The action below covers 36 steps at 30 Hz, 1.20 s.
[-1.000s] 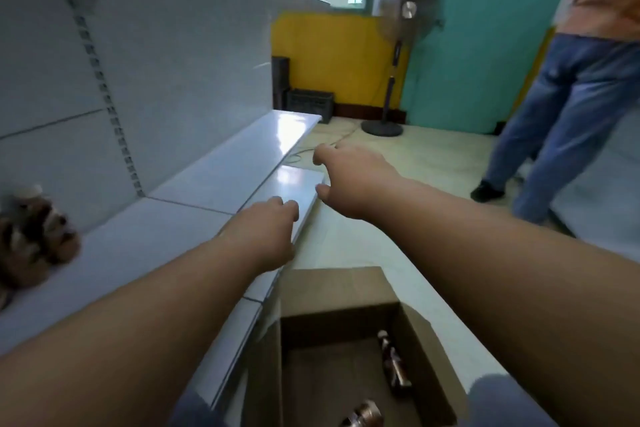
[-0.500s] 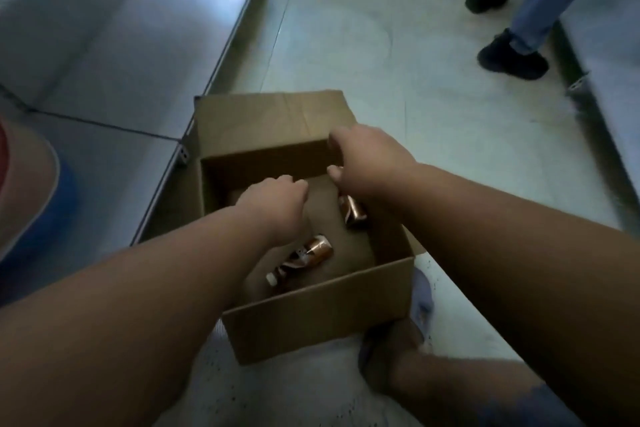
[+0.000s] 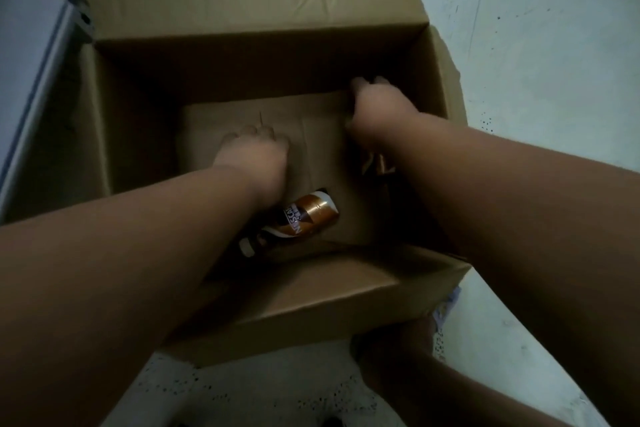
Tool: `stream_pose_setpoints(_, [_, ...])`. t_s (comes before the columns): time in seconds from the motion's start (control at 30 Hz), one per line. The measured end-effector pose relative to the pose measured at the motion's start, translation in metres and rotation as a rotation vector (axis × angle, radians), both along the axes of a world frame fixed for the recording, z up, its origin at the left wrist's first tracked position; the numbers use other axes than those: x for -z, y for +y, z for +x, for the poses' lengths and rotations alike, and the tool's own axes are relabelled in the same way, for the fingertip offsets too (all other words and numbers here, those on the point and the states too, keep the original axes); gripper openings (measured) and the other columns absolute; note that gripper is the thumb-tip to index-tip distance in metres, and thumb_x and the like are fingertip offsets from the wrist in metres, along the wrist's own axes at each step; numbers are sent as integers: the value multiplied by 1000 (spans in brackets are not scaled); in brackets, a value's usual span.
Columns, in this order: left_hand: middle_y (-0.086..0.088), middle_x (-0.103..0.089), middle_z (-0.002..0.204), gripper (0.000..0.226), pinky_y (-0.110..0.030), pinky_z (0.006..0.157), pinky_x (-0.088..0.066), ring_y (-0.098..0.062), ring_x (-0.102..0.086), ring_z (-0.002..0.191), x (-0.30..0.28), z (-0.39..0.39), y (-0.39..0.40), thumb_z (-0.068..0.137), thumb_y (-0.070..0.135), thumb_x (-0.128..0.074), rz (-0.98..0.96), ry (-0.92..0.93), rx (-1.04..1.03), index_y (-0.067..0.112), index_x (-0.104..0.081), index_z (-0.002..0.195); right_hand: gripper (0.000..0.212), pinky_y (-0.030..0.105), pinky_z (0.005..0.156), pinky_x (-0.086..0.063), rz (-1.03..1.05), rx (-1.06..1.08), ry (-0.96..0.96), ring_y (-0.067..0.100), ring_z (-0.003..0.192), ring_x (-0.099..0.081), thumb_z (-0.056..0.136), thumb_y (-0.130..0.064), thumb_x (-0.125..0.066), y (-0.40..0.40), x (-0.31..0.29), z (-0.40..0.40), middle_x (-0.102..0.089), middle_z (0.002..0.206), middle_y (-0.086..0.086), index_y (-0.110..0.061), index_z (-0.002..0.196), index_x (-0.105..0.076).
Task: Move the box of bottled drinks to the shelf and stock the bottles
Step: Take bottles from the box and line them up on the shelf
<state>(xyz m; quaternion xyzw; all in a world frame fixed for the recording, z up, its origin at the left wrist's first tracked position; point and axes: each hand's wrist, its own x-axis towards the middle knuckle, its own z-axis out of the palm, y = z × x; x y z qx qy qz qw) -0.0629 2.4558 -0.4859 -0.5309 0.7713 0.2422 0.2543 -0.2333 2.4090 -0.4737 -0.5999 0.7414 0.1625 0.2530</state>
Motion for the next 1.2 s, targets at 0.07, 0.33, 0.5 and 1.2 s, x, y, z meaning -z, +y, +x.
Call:
stream_pose_setpoints(0.07, [-12, -45, 137, 50, -46, 102, -37, -33, -41, 126, 11, 5, 0, 91, 32, -56, 26, 9, -19, 19, -41, 137, 66, 49, 104, -42, 50, 78, 9, 36, 132, -39, 91, -15, -59, -7, 17, 0, -30, 149, 15, -22, 148, -27])
stream_pose_setpoints(0.33, [-2, -58, 121, 74, -35, 76, -49, -20, -56, 100, 26, 19, 29, 73, 67, -65, 399, 93, -244, 23, -46, 130, 60, 47, 91, -48, 179, -99, -17, 33, 119, -49, 89, -31, -61, 16, 46, 30, -49, 134, 14, -23, 143, -36])
stream_pose_setpoints(0.5, [1, -67, 106, 50, -36, 82, -54, -19, -63, 93, 43, 27, 41, 73, 48, -75, 470, -35, -30, 24, -64, 116, 70, 42, 76, -50, 226, -314, 8, 33, 116, -52, 88, -19, -63, 26, 48, 36, -48, 137, 11, -30, 147, -26])
stream_pose_setpoints(1.2, [-6, -59, 116, 44, -34, 84, -51, -25, -59, 105, -250, 25, 11, 83, 14, -71, 6, -48, -62, 16, -55, 124, 45, 36, 78, -54, -57, -448, 89, 30, 98, -63, 77, -24, -75, 53, -272, 30, -66, 110, 9, -13, 119, -61])
